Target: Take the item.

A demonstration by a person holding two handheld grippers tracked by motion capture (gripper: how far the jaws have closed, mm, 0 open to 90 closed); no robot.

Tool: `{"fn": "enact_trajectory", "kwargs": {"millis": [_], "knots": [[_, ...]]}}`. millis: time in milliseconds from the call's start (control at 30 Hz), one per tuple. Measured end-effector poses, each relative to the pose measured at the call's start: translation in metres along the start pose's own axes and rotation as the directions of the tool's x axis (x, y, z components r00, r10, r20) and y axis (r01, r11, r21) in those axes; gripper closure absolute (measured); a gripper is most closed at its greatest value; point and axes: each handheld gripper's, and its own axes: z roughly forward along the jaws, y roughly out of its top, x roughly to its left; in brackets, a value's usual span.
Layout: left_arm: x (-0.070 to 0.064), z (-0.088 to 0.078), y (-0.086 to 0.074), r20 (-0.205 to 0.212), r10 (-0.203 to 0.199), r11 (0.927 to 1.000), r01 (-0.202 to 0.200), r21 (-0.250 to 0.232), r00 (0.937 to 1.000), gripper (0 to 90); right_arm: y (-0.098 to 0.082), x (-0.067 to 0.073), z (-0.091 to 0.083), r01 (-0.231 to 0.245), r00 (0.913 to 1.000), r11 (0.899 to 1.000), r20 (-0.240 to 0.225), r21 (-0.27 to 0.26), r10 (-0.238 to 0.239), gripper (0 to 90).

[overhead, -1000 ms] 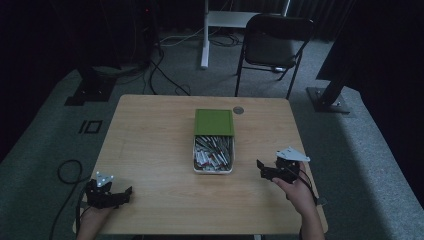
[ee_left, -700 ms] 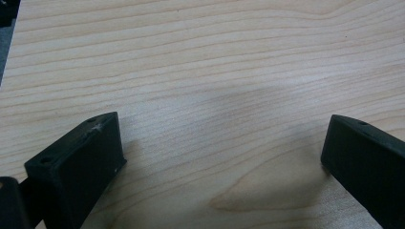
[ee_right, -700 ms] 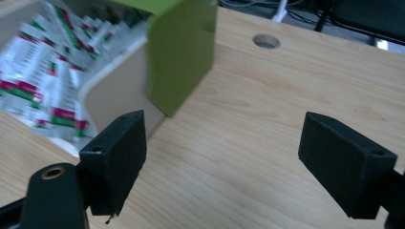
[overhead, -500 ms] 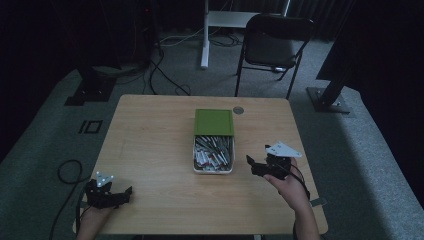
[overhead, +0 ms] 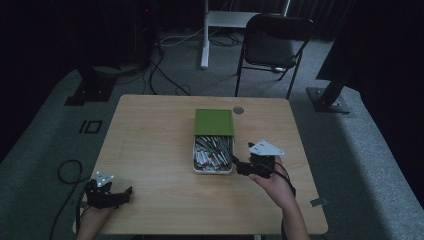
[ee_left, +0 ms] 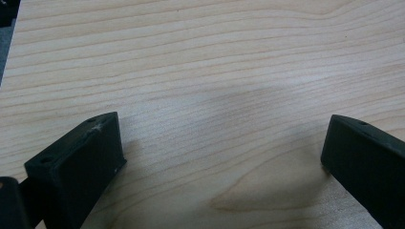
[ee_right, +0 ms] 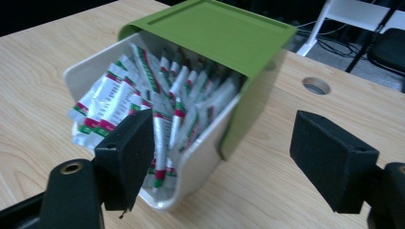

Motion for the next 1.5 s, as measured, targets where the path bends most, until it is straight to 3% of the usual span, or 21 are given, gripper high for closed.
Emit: {"fn": "enact_trajectory", "kwargs": {"millis": [233,400,567,667,800,933,1167,1500], "knots": [[0.0,0.0,0.0,0.0,0.0,1.0,0.0,0.0,1.0,1.3,0.003,0.014,0.01,0.039,0.9984,0.999,-0.042,0.017,-0.039,30.8],[0.0,0.0,0.0,0.0,-0.001,1.0,0.001,-0.001,1.0,1.3,0.003,0.023,0.017,0.089,0.9935,0.995,-0.075,0.042,-0.086,50.3],[0.0,0.0,0.0,0.0,0.0,1.0,0.0,0.0,1.0,1.3,-0.002,0.033,0.028,0.126,0.9861,0.989,-0.118,0.073,-0.117,55.0],[0.0,0.0,0.0,0.0,0.0,1.0,0.0,0.0,1.0,1.3,-0.004,0.036,0.031,0.132,0.9864,0.987,-0.111,0.094,-0.121,58.3],[0.0,0.0,0.0,0.0,0.0,1.0,0.0,0.0,1.0,1.3,-0.006,0.041,0.04,0.127,0.9881,0.988,-0.099,0.089,-0.118,70.7],[0.0,0.0,0.0,0.0,0.0,1.0,0.0,0.0,1.0,1.3,-0.011,0.044,0.048,0.13,0.9881,0.986,-0.095,0.102,-0.121,75.2],[0.0,0.0,0.0,0.0,0.0,1.0,0.0,0.0,1.0,1.3,-0.017,0.049,0.061,0.125,0.9899,0.984,-0.084,0.128,-0.114,75.5],[0.0,0.0,0.0,0.0,0.0,1.0,0.0,0.0,1.0,1.3,-0.019,0.057,0.072,0.105,0.9944,0.986,0.001,0.133,-0.106,72.8]]}}
